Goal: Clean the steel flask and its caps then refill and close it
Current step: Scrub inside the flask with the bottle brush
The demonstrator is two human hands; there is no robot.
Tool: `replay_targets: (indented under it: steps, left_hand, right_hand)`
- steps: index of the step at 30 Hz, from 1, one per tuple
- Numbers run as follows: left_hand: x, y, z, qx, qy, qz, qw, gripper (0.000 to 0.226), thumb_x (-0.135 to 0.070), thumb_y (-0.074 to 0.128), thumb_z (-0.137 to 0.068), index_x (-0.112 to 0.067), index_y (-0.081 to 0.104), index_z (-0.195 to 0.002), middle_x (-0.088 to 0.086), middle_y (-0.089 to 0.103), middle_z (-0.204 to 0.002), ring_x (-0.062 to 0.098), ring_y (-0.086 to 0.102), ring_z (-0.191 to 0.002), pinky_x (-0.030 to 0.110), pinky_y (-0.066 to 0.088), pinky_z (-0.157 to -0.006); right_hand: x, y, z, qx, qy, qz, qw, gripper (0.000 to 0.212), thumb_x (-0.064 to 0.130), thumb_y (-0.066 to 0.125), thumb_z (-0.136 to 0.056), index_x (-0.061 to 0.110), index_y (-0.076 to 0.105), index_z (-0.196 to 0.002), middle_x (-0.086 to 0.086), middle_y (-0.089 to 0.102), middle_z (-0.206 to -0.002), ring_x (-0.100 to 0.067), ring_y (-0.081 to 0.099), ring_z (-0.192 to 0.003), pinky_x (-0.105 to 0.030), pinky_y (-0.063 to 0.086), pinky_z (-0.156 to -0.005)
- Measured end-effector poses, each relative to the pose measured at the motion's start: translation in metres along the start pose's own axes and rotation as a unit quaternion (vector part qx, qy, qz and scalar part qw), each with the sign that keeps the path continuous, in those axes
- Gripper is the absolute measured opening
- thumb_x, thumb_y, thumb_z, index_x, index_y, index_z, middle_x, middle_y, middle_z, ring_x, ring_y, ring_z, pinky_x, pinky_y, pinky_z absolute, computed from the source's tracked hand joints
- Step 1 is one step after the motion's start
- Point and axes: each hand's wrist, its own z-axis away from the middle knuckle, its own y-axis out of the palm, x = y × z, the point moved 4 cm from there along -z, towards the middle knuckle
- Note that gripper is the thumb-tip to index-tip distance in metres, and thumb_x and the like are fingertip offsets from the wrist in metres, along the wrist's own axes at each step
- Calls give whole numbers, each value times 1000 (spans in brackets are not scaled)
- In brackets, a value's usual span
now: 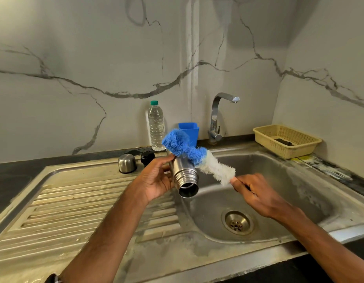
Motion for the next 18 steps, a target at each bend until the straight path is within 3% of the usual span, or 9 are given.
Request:
replay_targets:
  steps: [2, 4, 8, 10, 14, 18]
  left_hand:
    - [-2, -2, 0, -27, 11, 10, 1000, 60, -15, 81, -76, 1, 57, -129, 20, 65, -114, 32, 67, -92, 43, 58, -83]
    - [-2, -4, -3, -45, 22, 29, 998, 54, -15, 81, -74, 0, 59, -121, 18, 66, -108, 31, 69, -88, 44, 59, -80]
    - [-6, -9, -7, -61, 27, 71, 995, 22, -11, 68, -85, -2, 63, -104, 13, 67, -86, 26, 66, -74, 39, 58, -75]
    - [-8, -11, -7, -60, 28, 76, 995, 30, -11, 70, -82, 0, 62, -109, 13, 69, -89, 26, 69, -77, 37, 60, -73]
    - [-7, -8, -6, -57, 30, 78, 995, 57, -18, 78, -79, 2, 57, -128, 20, 68, -119, 33, 68, -103, 44, 56, -92]
    - [-3, -4, -5, -35, 26, 91, 995, 60, -15, 79, -77, 4, 57, -130, 17, 68, -112, 28, 70, -92, 42, 59, -89]
  right_hand:
    - [-3, -1, -1, 1, 4, -1, 1000, 56, 48, 39, -103, 19, 35, -56, 10, 29, -52, -9, 30, -48, -20, 24, -50]
    - [-4, -1, 1, 11, 3, -17, 1000, 55, 55, 37, -97, 18, 36, -55, 11, 30, -51, -8, 30, -47, -21, 24, -49]
    - [-2, 5, 4, 39, -25, -35, 998, 55, 51, 38, -97, 14, 38, -56, 11, 31, -52, -6, 29, -47, -21, 20, -49]
    - [-3, 4, 1, 26, -15, -27, 999, 55, 53, 36, -97, 17, 36, -56, 11, 29, -52, -6, 27, -48, -22, 20, -49]
    - [-3, 4, 1, 4, -2, -31, 1000, 53, 56, 35, -95, 23, 34, -54, 10, 31, -49, -8, 28, -46, -20, 22, -49]
    - [-1, 3, 2, 3, -15, -41, 999, 58, 53, 37, -97, 12, 37, -56, 10, 29, -51, -7, 28, -47, -19, 21, -48]
